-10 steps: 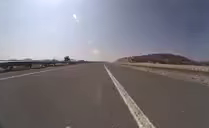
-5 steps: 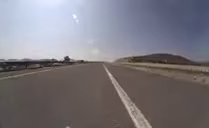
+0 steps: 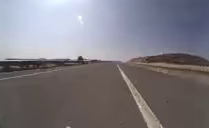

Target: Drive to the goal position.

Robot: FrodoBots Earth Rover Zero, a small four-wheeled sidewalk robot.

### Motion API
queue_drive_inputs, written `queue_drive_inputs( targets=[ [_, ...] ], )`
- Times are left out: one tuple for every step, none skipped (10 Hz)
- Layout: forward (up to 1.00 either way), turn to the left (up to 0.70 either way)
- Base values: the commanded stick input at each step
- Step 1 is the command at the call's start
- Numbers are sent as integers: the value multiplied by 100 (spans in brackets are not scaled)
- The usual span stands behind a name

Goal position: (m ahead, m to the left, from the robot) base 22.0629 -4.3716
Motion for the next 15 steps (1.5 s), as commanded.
queue_drive_inputs(
  targets=[
    [100, 0],
    [100, 0],
    [100, 0],
    [100, 0],
    [100, 0],
    [100, 0],
    [100, 0],
    [100, 0],
    [100, 0],
    [100, 0],
    [100, 0],
    [100, -9],
    [100, -22],
    [100, -19],
    [100, -6]
  ],
)
